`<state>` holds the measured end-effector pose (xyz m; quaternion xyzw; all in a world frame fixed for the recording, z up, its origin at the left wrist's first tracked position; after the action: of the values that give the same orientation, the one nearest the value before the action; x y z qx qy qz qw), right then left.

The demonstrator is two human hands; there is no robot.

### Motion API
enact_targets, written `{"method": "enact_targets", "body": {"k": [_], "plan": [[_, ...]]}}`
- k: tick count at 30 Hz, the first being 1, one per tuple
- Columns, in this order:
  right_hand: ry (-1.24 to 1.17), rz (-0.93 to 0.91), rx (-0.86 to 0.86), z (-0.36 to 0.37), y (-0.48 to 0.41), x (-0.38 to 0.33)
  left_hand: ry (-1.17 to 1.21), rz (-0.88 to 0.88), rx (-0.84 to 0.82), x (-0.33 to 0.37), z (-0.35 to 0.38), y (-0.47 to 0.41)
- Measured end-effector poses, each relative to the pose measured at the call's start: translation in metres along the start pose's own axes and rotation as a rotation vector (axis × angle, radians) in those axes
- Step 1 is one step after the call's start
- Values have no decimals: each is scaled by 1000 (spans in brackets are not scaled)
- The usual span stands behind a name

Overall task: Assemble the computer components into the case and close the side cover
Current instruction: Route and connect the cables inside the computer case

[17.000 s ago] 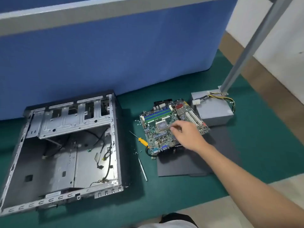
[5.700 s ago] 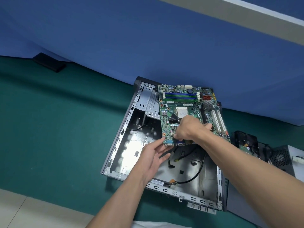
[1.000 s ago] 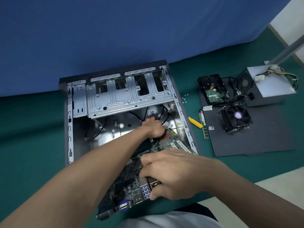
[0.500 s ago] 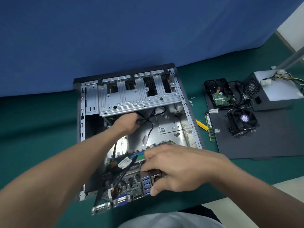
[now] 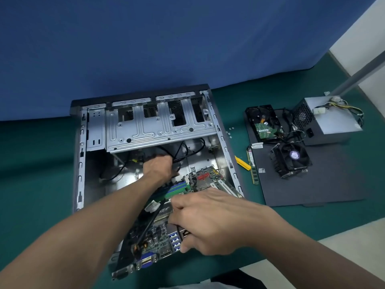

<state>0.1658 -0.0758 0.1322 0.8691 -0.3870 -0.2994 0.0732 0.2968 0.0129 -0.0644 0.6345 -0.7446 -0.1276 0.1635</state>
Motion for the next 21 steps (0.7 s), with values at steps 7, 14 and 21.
{"method": "enact_targets", "body": {"k": [7, 14, 21], "plan": [[0, -19, 32, -3, 3, 0, -17, -21, 75, -4, 0, 3], [-13, -8, -2, -4, 7, 0, 138, -44, 54, -14, -6, 13], [1, -2, -4, -3, 8, -1, 314, -3, 42, -12, -6, 13]]}}
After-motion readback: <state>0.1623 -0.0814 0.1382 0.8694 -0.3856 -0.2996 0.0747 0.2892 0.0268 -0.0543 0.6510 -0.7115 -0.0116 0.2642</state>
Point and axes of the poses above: each hand's wrist, its own y-axis away from the middle knuckle, its own z-axis out of the palm, x = y × z, the point moved 4 cm from there along -y, towards the middle knuckle, and after that the axes turned 9 degrees about x, right-handed, at the moved point
